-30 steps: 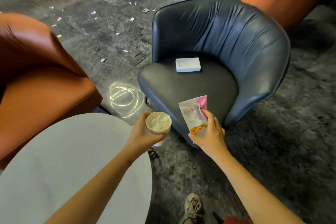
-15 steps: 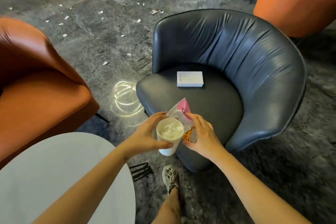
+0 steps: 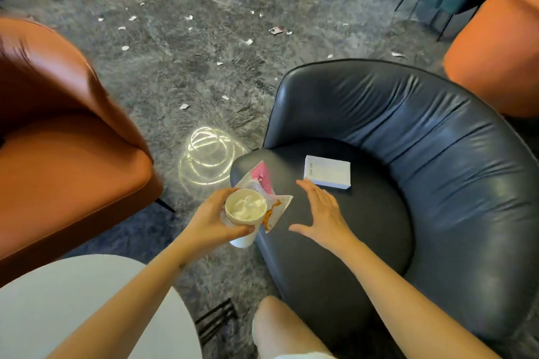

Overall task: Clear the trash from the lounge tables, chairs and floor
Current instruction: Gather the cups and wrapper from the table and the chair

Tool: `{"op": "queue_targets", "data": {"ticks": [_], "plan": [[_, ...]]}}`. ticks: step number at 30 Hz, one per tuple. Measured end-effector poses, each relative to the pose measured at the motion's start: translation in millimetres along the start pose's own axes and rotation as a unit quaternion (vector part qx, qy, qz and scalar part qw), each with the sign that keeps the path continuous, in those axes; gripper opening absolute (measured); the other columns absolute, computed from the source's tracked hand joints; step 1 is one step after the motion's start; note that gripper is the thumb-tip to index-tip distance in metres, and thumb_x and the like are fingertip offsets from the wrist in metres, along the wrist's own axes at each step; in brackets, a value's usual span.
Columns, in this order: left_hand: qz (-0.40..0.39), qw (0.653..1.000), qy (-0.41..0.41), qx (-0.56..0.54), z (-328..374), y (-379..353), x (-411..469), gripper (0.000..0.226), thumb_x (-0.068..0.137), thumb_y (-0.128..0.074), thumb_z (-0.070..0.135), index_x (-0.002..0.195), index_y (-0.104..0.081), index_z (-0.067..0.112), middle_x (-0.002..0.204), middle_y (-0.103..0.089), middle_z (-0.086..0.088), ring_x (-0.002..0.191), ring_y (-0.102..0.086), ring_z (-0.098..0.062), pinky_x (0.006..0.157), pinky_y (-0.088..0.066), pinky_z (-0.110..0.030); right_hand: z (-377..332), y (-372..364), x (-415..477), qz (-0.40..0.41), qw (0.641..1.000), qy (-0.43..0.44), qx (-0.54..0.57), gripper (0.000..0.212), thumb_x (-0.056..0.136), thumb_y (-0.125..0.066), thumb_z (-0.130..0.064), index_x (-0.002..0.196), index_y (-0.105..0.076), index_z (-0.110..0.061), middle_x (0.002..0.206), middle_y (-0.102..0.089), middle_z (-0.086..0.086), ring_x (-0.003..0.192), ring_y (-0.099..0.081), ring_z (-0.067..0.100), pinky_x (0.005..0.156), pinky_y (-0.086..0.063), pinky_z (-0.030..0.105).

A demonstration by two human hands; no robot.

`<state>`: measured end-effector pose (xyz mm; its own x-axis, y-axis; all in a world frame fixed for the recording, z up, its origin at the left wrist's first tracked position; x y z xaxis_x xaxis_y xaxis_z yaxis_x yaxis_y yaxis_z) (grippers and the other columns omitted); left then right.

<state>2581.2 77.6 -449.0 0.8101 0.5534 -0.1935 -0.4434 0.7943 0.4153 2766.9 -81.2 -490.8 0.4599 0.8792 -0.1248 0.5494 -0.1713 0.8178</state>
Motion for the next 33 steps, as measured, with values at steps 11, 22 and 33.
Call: {"op": "queue_targets", "data": {"ticks": [11,22,33], "plan": [[0.032,0.992,-0.040,0.116,-25,50,97,0.057,0.055,-0.073,0.050,0.104,-0.045,0.050,0.108,-0.055,0.019,0.101,-0.051,0.010,0.079,-0.038,-0.002,102,9,125,-0.035,0.977,-0.146,-0.153,0.103,0.067,-0.078,-0.043,0.145,-0.014,-0.022,0.148,-0.026,-0.001,0.137,-0.024,0.019,0.111,-0.021,0.037],[-0.007,0.997,0.032,0.075,-133,28,215,0.061,0.056,-0.073,0.046,0.110,-0.046,0.044,0.114,-0.053,0.019,0.105,-0.050,0.012,0.083,-0.036,-0.002,232,-63,229,-0.152,0.919,-0.221,-0.289,0.120,0.065,-0.079,-0.042,0.146,0.008,-0.023,0.154,-0.009,0.005,0.142,-0.010,0.026,0.114,-0.014,0.046],[-0.035,0.992,0.102,0.064,-181,41,256,0.060,0.058,-0.077,0.036,0.111,-0.049,0.040,0.112,-0.054,0.022,0.104,-0.053,0.006,0.081,-0.044,-0.012,270,-90,286,-0.157,0.896,-0.205,-0.361,0.122,0.052,-0.083,-0.037,0.146,-0.008,-0.017,0.139,-0.028,0.017,0.129,-0.027,0.036,0.108,-0.020,0.050]]}}
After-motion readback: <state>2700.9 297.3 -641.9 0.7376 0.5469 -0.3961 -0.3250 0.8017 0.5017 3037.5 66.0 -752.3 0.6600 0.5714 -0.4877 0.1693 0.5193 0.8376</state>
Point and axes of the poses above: each hand's wrist, its own x-axis towards the middle knuckle, its own y-axis out of the back of the hand, z = x × y, the point moved 2 cm from there along x, towards the middle knuckle
